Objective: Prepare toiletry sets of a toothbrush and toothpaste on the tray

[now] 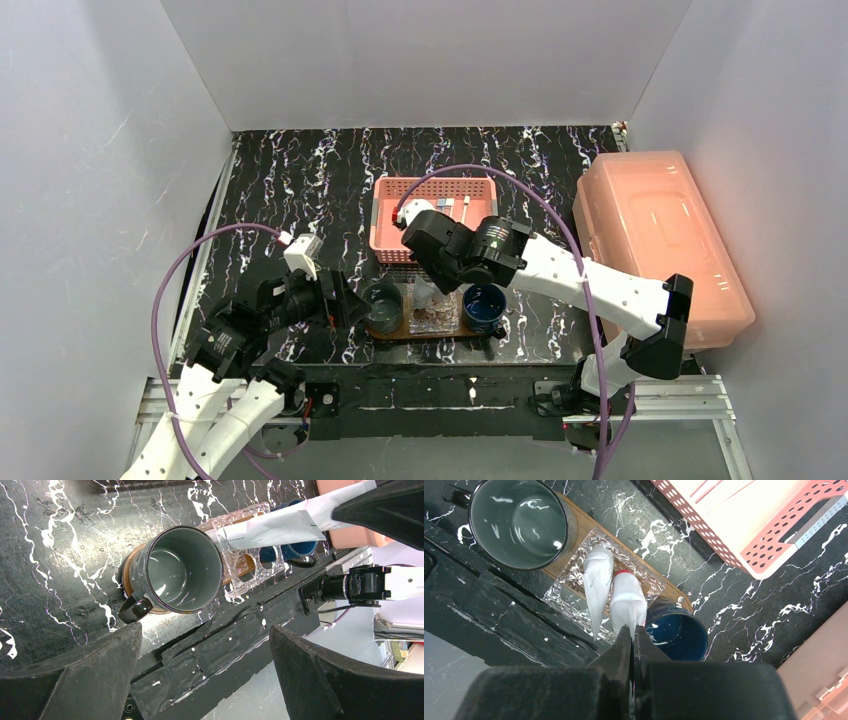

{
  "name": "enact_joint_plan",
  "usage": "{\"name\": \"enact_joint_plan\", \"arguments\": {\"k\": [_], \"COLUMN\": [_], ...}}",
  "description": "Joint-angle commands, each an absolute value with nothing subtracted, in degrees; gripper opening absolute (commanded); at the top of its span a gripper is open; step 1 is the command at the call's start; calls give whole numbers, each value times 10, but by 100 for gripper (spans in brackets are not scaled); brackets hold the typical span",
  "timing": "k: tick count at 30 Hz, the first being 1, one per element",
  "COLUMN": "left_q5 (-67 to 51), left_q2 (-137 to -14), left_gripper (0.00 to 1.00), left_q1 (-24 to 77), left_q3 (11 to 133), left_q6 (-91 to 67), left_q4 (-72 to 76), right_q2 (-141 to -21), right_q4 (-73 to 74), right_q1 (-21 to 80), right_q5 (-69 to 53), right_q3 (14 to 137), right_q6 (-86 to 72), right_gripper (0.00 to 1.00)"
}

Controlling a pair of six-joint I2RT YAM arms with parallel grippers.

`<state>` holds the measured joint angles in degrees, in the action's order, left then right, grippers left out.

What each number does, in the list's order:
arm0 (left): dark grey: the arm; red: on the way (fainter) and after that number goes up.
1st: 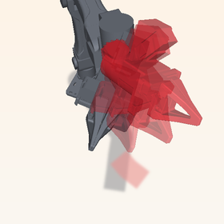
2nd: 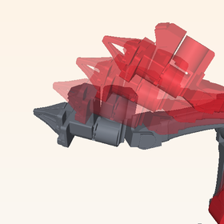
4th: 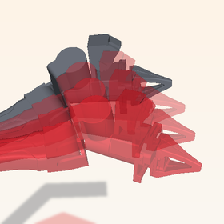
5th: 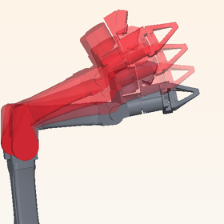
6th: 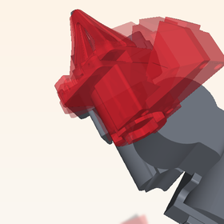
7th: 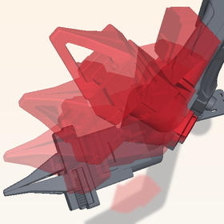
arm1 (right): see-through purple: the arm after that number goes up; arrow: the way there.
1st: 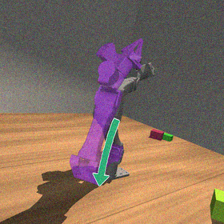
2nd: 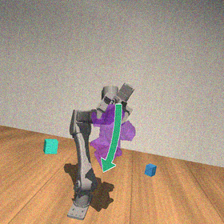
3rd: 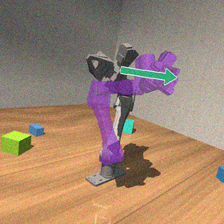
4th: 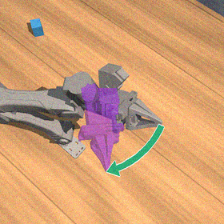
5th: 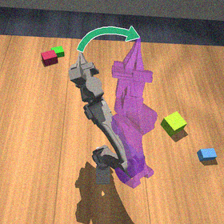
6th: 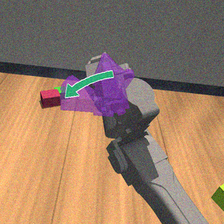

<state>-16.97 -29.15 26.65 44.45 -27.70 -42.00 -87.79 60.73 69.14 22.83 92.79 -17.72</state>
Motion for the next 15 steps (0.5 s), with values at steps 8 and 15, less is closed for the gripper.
{"name": "enact_joint_plan", "arguments": {"k": [8, 15], "left_q5": [-178, -178], "left_q2": [-296, -297], "left_gripper": [98, 98], "left_q1": [267, 267], "left_q3": [439, 439], "left_q6": [-272, -272], "left_q4": [-411, -410], "right_q2": [-874, -875], "right_q4": [554, 542], "right_q1": [687, 680], "right_q5": [233, 228], "right_q3": [896, 873], "right_q6": [-170, -170], "right_gripper": [1, 1]}}
